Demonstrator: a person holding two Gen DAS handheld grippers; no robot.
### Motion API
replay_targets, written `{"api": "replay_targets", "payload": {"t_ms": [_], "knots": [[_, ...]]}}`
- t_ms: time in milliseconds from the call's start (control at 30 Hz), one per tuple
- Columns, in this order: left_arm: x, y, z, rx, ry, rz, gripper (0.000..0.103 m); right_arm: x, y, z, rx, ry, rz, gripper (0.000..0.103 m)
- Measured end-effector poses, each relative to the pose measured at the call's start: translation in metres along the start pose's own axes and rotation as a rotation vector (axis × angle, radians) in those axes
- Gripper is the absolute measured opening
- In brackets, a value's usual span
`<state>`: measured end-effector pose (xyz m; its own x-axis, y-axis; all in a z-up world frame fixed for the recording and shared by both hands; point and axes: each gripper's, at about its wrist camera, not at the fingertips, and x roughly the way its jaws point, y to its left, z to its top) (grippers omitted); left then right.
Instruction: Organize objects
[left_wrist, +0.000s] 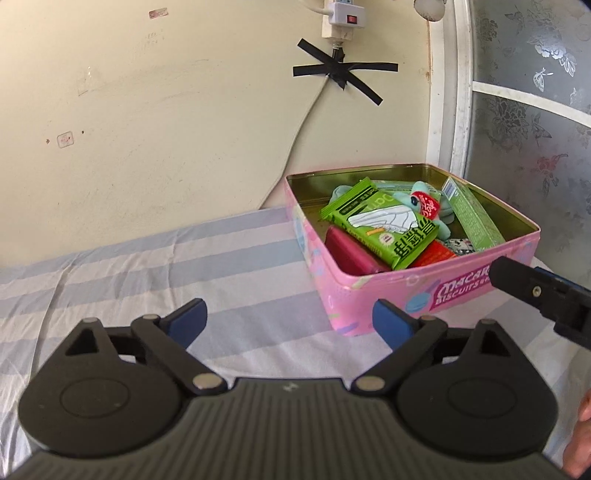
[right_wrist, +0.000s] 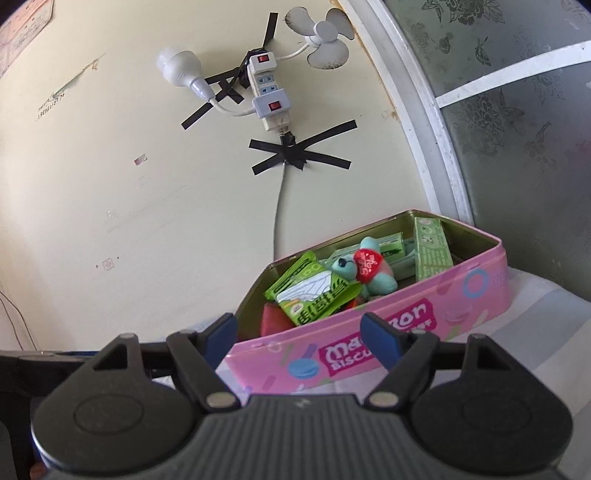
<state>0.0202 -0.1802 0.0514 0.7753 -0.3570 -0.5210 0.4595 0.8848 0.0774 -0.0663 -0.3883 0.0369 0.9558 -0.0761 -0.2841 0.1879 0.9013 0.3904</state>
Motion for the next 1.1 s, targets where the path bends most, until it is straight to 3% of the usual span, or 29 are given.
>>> {"api": "replay_targets", "payload": {"t_ms": [67,533,1100], "knots": [[-0.003,0.006,-0.007,-0.008,0.006,0.007,0.101,-0.004,0.006,-0.004,0.004,0.009,0.008,0.086],[0.002,0.025,-0.046,-0.035,0.093,0.056,0.103,-0.013,0.028,-0.027,-0.010,0.076,0.037,0.096],[0.015,0.029,-0.052,-0.033,0.134,0.108,0.103,-0.004,0.025,-0.033,0.010,0.111,0.026,0.098]]}}
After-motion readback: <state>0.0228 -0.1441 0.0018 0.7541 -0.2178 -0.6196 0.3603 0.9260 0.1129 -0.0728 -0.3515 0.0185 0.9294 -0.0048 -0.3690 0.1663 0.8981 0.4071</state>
